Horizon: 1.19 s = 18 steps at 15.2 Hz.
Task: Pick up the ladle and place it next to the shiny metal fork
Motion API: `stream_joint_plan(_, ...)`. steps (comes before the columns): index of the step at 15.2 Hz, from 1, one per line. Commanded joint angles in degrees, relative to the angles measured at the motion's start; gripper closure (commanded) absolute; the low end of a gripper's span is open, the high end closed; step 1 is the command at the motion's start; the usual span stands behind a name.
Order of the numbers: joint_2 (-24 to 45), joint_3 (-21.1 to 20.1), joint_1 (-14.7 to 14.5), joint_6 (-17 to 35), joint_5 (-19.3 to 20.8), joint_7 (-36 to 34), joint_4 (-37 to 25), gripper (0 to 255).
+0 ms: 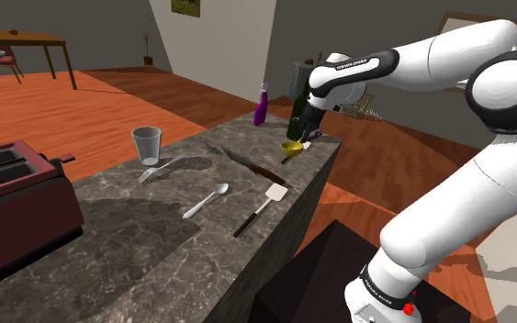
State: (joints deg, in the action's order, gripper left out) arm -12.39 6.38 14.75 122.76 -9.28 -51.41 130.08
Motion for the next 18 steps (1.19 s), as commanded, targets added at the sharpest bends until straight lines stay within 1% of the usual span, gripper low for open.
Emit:
stream_joint_plan(1, -1.83, -1.77, -1.05, 0.41, 0.04, -2.92, 1.80, 255)
stream_joint_plan(9, -4.90, -9.58, -5.69, 2.39, -0.98, -14.51, 5.19, 255)
stream_joint_plan(13, -4.96, -13.66, -7.99, 3.26, -1.52, -20.44, 5.29, 255)
stream_joint_plan(18, -3.61, -18.78, -10.72, 4.25, -1.71, -28.06, 3.91, 255)
